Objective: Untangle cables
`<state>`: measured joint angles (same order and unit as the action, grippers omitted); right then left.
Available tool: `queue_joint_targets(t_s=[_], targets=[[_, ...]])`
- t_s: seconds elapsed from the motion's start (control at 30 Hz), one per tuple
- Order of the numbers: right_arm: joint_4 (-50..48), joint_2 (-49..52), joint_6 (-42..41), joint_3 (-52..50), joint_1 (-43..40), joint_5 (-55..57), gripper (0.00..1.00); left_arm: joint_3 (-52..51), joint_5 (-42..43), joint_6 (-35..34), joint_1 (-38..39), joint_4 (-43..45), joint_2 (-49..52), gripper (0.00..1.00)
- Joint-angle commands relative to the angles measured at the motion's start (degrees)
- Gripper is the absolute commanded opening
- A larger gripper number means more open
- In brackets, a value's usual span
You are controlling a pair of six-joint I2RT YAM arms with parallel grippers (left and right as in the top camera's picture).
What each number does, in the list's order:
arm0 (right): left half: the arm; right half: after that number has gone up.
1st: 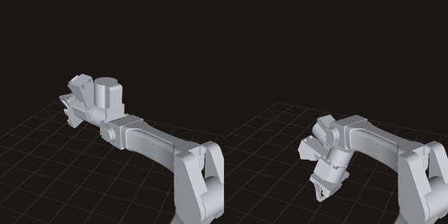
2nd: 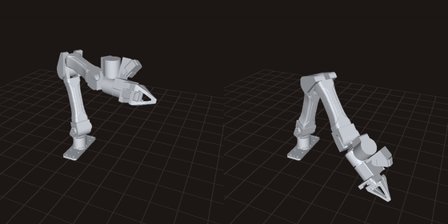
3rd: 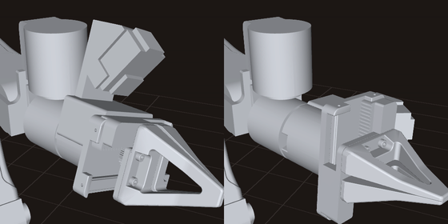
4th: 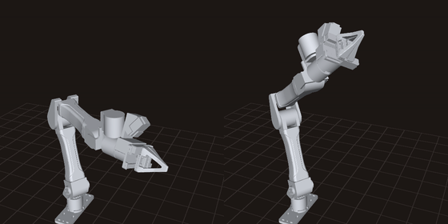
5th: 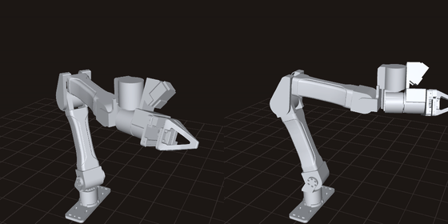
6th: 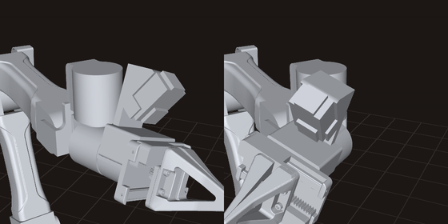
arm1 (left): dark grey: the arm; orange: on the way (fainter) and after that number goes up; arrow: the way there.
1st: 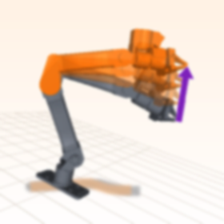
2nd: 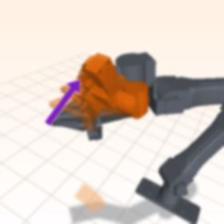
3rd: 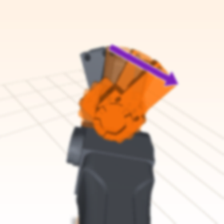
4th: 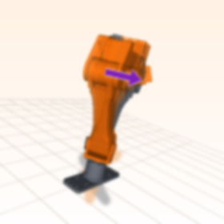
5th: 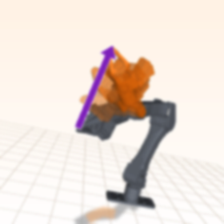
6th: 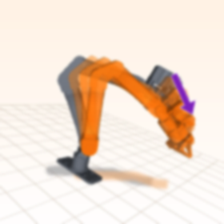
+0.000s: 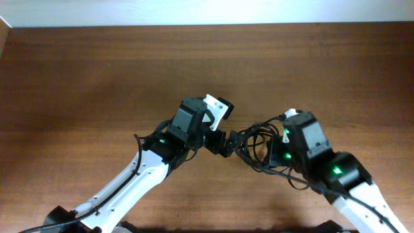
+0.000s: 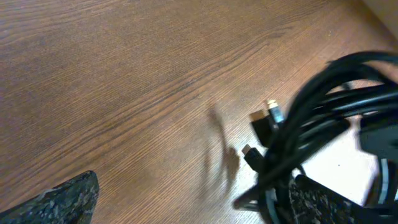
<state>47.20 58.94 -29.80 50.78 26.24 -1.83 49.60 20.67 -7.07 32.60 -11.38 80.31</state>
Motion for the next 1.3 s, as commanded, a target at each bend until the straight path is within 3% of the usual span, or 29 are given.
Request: queue_joint_targets(t_s=[0.0,0.07,0.13,0.23,0.33,0.37,0.5,0.6,0.73,0.9,0.97,1.1,1.27], targets=[[0.5,-6.0,-0.4,0.9,-0.1,0.8,0.04,0.2,-0.6,0.5,-0.1,-0.3,-0.1,0.99],[2.3,-10.2,1.0,0.9,-0.1,1.6,0.04,0.2,-0.5,2.5,-0.1,-0.7,-0.1,1.00],[3.9,-12.9,1.1,0.9,-0.1,2.6,0.04,0.2,-0.1,8.7,-0.1,-1.6,-0.1,0.95],[5.0,-16.5,3.2,0.9,-0.1,2.5,0.04,0.2,9.6,16.6,-0.1,-4.1,-0.1,0.88],[5.9,-17.8,7.3,0.9,0.0,0.2,0.04,0.2,20.7,17.5,-0.1,-8.9,-0.1,0.85],[5.0,-18.4,12.6,0.9,0.0,-4.6,0.04,0.2,22.3,17.5,-0.1,-9.7,-0.1,0.80],[6.9,-18.6,21.0,0.9,0.0,-10.7,0.04,0.2,25.0,17.5,-0.1,-9.7,-0.1,0.79],[9.7,-18.6,24.1,0.9,0.0,-11.7,0.04,0.2,23.4,23.3,-0.1,-9.7,-0.1,0.81],[9.6,-18.6,28.7,0.9,0.0,-17.6,0.04,0.2,20.3,23.4,-0.1,-7.6,-0.6,0.82],[9.2,-18.6,29.0,0.9,0.0,-18.6,0.04,0.2,27.9,23.4,-0.1,10.8,-3.8,0.92],[8.8,-18.6,29.0,0.9,0.0,-18.6,0.04,0.2,31.1,23.4,-0.1,9.2,-4.8,0.99],[7.3,-18.6,28.9,0.9,0.0,-18.6,0.04,0.2,40.1,23.4,-0.1,9.2,-4.8,0.99],[6.4,-18.6,27.8,0.9,0.0,-18.6,0.04,0.2,36.8,23.4,-0.1,3.9,-4.8,1.00]])
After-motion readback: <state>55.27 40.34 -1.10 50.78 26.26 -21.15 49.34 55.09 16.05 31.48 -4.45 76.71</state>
